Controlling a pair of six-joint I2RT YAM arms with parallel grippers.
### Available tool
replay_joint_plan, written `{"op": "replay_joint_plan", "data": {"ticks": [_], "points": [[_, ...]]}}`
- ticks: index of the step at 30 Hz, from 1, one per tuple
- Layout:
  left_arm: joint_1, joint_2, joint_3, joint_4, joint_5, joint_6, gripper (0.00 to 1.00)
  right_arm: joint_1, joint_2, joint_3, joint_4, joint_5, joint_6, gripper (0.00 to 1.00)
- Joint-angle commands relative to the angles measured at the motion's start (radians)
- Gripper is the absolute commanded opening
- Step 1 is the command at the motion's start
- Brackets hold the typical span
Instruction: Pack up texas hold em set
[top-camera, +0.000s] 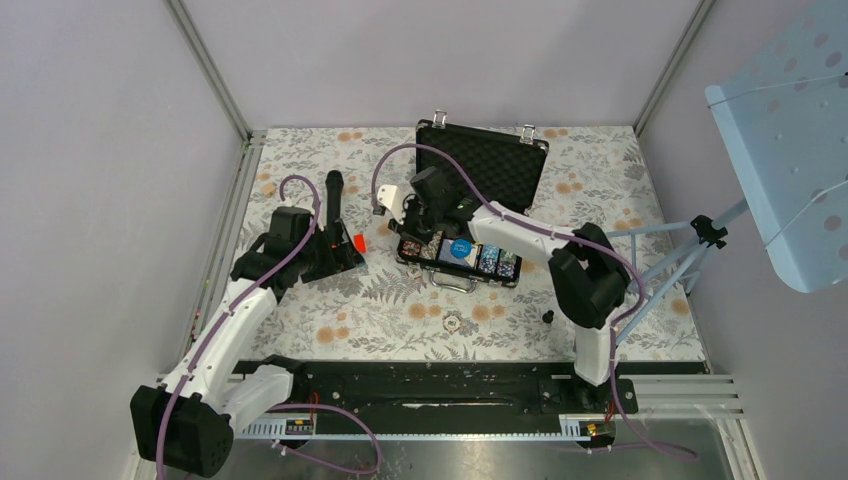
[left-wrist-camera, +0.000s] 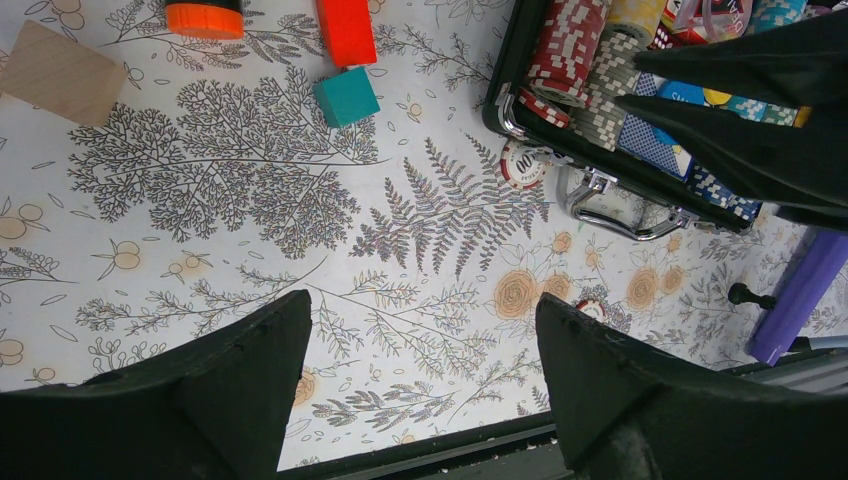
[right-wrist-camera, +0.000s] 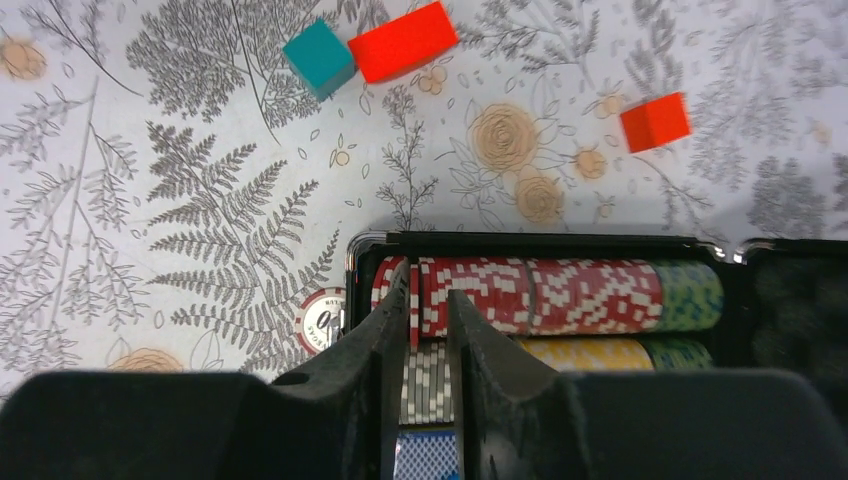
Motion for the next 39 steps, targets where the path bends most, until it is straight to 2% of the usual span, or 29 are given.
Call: {"op": "replay_joint_plan", "data": {"ticks": [1, 5, 9, 14, 16, 22, 26, 32, 39], "points": [[0.007, 0.001, 0.001, 0.032, 0.014, 0.013, 0.82, 0.007, -0.167, -0.082, 0.172, -0.005, 0.143, 0.32], [0.006, 0.018, -0.002, 0.035, 0.015, 0.014, 0.82, 0.007, -0.282, -0.225, 0.301, 0.079, 0.362, 0.38], [0.004, 0.037, -0.001, 0.039, 0.019, 0.017, 0.82, 0.007, -0.419, -0.356, 0.306, 0.141, 0.561, 0.44], [-0.051, 0.039, -0.022, 0.084, -0.007, -0.039, 0.78, 0.008, -0.594, -0.547, 0.317, 0.170, 0.750, 0.44], [-0.120, 0.052, -0.027, 0.110, -0.052, -0.081, 0.77, 0.009, -0.650, -0.599, 0.281, 0.214, 0.813, 0.43], [-0.320, 0.135, -0.044, 0.199, -0.187, -0.202, 0.75, 0.009, -0.724, -0.608, -0.067, 0.349, 0.998, 0.40], [-0.392, 0.149, -0.063, 0.236, -0.211, -0.236, 0.75, 0.018, -0.774, -0.721, -0.091, 0.327, 1.111, 0.41], [-0.402, 0.079, -0.105, 0.218, -0.226, -0.236, 0.75, 0.120, -0.751, -0.800, -0.060, 0.406, 1.215, 0.54], [-0.398, -0.005, -0.106, 0.142, -0.241, -0.207, 0.79, 0.243, -0.554, -0.681, -0.089, 0.490, 1.281, 0.62]]}}
